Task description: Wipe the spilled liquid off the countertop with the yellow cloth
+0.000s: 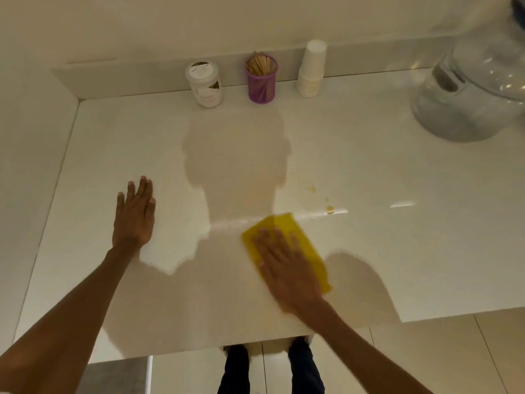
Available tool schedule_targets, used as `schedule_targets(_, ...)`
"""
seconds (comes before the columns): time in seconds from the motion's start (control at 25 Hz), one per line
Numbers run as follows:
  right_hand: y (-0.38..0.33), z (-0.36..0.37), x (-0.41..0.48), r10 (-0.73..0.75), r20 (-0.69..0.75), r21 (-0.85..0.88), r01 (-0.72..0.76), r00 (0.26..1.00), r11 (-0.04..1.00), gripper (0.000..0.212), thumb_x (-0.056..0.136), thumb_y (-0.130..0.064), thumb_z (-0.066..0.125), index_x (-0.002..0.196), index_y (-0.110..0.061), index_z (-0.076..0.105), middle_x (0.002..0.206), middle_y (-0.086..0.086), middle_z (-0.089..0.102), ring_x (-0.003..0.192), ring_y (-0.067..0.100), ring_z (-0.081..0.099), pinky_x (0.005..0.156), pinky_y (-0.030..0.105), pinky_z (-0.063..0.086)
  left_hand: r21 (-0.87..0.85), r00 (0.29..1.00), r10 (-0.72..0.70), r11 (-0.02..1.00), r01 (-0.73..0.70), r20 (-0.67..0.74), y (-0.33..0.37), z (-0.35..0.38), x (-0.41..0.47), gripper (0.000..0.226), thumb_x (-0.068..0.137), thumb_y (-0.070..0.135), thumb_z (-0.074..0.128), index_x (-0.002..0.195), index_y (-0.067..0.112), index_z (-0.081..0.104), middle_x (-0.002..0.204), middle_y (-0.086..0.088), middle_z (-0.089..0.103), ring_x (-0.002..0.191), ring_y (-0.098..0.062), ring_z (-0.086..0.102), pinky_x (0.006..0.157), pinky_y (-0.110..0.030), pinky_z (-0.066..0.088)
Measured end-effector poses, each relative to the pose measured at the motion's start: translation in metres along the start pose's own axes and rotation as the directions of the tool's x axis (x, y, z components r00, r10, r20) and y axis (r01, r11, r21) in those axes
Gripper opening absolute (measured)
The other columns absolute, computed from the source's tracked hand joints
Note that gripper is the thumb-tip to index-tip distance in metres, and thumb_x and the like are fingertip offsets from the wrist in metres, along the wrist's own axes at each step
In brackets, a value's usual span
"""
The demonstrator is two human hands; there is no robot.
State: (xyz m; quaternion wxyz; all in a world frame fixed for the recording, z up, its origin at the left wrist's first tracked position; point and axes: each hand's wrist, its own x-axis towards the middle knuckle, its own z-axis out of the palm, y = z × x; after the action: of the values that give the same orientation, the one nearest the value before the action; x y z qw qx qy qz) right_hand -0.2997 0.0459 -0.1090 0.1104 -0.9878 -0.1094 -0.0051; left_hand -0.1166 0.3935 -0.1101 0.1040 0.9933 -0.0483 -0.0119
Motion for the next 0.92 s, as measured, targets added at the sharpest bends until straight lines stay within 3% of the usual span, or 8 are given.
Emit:
schedule_targets(0.12, 0.112, -0.036, 0.02, 0.36, -0.028, -0.119, -0.361, 0.932, 0.925, 0.055, 0.105, -0.031, 0.032, 0.157, -0.016, 0.032, 0.165, 0.008, 0.029, 0.153, 0.034, 0.024, 0.123, 0.055, 0.023, -0.002, 1.0, 0.005, 1.0, -0.005, -0.017, 0.0, 0.0, 0.001, 0.053, 0.11, 0.025, 0.021, 0.16, 0.01, 0.016, 0.17, -0.004, 0.014, 0.157, -0.03, 0.008, 0.115, -0.012, -0.023)
schedule_targets(0.24, 0.14, -0.048, 0.101, 0.461, 0.024, -0.076, -0.458, 0.887, 0.886, 0.056, 0.108, -0.034, 0.024, 0.161, -0.018, 0.012, 0.17, 0.006, 0.009, 0.157, 0.032, 0.004, 0.127, 0.051, 0.005, -0.007, 1.0, 0.0, 1.0, 0.0, -0.024, 0.003, 0.0, 0.002, 0.053, 0.11, 0.023, 0.023, 0.16, 0.009, 0.018, 0.169, -0.005, 0.015, 0.157, -0.031, 0.009, 0.114, -0.011, -0.023)
schedule_targets(0.4, 0.013, -0.002, 0.142, 0.212, 0.083, 0.069, -0.218, 0.974, 0.973, 0.057, 0.107, -0.036, 0.016, 0.161, -0.019, 0.012, 0.169, 0.009, 0.009, 0.157, 0.035, 0.004, 0.125, 0.051, -0.004, -0.012, 1.0, 0.01, 1.0, -0.01, -0.017, 0.003, 0.0, 0.001, 0.052, 0.11, 0.019, 0.024, 0.159, 0.006, 0.019, 0.169, -0.009, 0.016, 0.157, -0.034, 0.01, 0.113, -0.01, -0.022)
schedule_targets(0.52, -0.086, 0.022, 0.078, -0.098, 0.052, 0.13, 0.09, 0.994, 0.987, 0.053, 0.106, -0.035, 0.025, 0.157, -0.023, 0.032, 0.166, 0.003, 0.028, 0.157, 0.029, 0.013, 0.127, 0.05, 0.008, -0.045, 0.999, 0.038, 0.998, -0.038, -0.013, 0.004, -0.001, -0.002, 0.056, 0.107, 0.027, 0.021, 0.159, 0.006, 0.023, 0.167, -0.012, 0.02, 0.155, -0.037, 0.015, 0.114, -0.009, -0.019)
schedule_targets(0.6, -0.085, 0.024, 0.034, -0.161, 0.03, 0.196, 0.152, 0.986, 0.969, 0.051, 0.106, -0.034, 0.03, 0.156, -0.023, 0.031, 0.165, 0.0, 0.029, 0.158, 0.024, 0.005, 0.128, 0.048, 0.005, -0.041, 0.998, 0.065, 0.997, -0.066, -0.02, 0.004, -0.003, -0.004, 0.058, 0.105, 0.031, 0.019, 0.159, 0.009, 0.024, 0.167, -0.012, 0.02, 0.155, -0.037, 0.015, 0.117, -0.012, -0.016)
schedule_targets(0.72, 0.015, -0.004, -0.007, 0.201, -0.014, 0.147, -0.197, 0.98, 0.969, 0.054, 0.103, -0.035, 0.031, 0.156, -0.026, 0.034, 0.162, 0.003, 0.037, 0.155, 0.023, 0.011, 0.126, 0.047, 0.012, -0.067, 0.998, 0.064, 0.996, -0.065, -0.022, 0.005, -0.003, -0.004, 0.058, 0.106, 0.036, 0.018, 0.16, 0.013, 0.024, 0.168, -0.009, 0.02, 0.156, -0.032, 0.013, 0.12, -0.014, -0.013)
schedule_targets(0.8, 0.111, -0.031, -0.006, 0.481, -0.045, 0.046, -0.479, 0.876, 0.877, 0.057, 0.102, -0.037, 0.027, 0.157, -0.024, 0.031, 0.164, 0.006, 0.031, 0.154, 0.03, 0.02, 0.124, 0.048, 0.017, -0.08, 0.998, 0.056, 0.995, -0.058, -0.024, 0.007, -0.002, -0.005, 0.059, 0.106, 0.038, 0.017, 0.16, 0.014, 0.024, 0.168, -0.008, 0.02, 0.157, -0.03, 0.012, 0.12, -0.014, -0.013)
schedule_targets(0.92, 0.175, -0.057, 0.056, 0.536, -0.042, -0.007, -0.537, 0.843, 0.844, 0.057, 0.107, -0.036, 0.027, 0.161, -0.02, 0.017, 0.169, 0.006, 0.013, 0.157, 0.032, 0.009, 0.127, 0.052, 0.009, -0.087, 0.999, 0.039, 0.995, -0.041, -0.025, 0.006, -0.001, -0.002, 0.06, 0.106, 0.037, 0.016, 0.16, 0.013, 0.023, 0.168, -0.009, 0.019, 0.157, -0.031, 0.011, 0.119, -0.013, -0.015)
